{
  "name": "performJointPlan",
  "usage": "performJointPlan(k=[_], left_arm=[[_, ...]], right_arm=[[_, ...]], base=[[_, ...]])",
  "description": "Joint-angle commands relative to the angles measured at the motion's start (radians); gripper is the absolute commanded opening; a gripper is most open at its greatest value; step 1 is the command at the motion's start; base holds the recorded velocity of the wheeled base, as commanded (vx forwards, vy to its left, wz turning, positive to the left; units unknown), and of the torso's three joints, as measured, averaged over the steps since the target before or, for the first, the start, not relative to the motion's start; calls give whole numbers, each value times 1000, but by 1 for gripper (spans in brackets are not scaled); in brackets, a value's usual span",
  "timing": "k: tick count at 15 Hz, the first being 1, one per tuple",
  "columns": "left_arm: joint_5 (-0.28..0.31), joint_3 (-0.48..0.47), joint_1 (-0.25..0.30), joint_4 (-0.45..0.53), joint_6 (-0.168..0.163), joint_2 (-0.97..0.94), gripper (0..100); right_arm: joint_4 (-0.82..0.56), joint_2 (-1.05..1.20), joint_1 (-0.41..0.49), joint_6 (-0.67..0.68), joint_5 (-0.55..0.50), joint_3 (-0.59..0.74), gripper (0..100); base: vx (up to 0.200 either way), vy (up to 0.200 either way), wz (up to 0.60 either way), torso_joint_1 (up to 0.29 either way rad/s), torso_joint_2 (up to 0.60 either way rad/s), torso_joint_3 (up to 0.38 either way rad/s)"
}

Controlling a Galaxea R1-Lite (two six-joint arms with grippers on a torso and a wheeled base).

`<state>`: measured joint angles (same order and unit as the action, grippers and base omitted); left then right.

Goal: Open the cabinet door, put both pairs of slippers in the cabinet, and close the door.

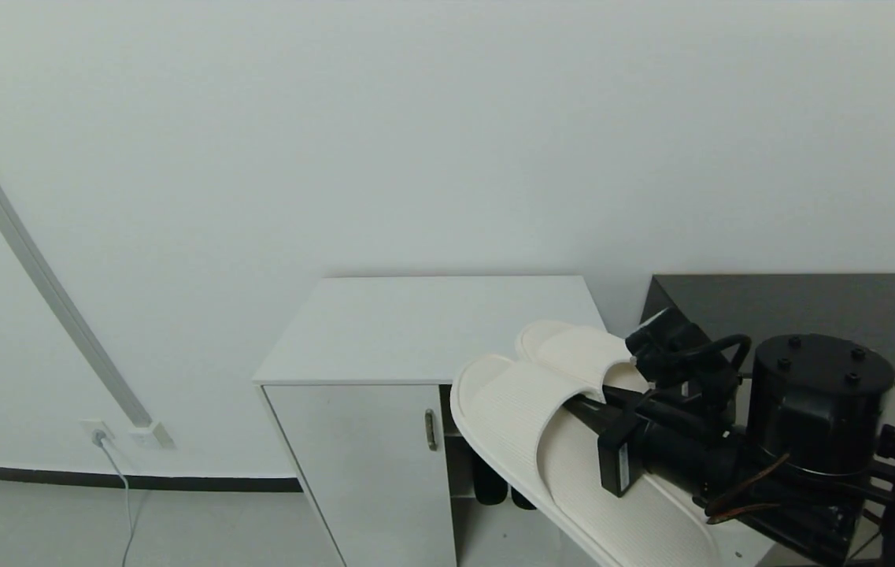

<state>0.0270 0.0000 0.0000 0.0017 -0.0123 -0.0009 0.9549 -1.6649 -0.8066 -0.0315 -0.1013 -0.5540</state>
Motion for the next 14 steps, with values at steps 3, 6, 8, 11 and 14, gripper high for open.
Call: performJointPlan(k=[3, 6, 8, 11, 14], left_arm=[[1, 0, 0, 0, 0, 1, 0], [-1, 0, 0, 0, 0, 1, 0], [-1, 0, 0, 0, 2, 1, 0], [-1, 0, 2, 0, 2, 1, 0], [-1, 0, 0, 0, 2, 1, 0]], right_arm=[[1, 1, 0, -1, 0, 2, 0], [1, 1, 0, -1, 0, 6, 0], [2, 1, 0, -21, 2, 16, 0], [2, -1, 0, -31, 3, 22, 0], [2, -1, 0, -31, 3, 23, 0]], base=[[0, 0, 0, 0, 0, 0], [0, 0, 0, 0, 0, 0], [0, 0, 0, 0, 0, 0], [0, 0, 0, 0, 0, 0], [0, 0, 0, 0, 0, 0]])
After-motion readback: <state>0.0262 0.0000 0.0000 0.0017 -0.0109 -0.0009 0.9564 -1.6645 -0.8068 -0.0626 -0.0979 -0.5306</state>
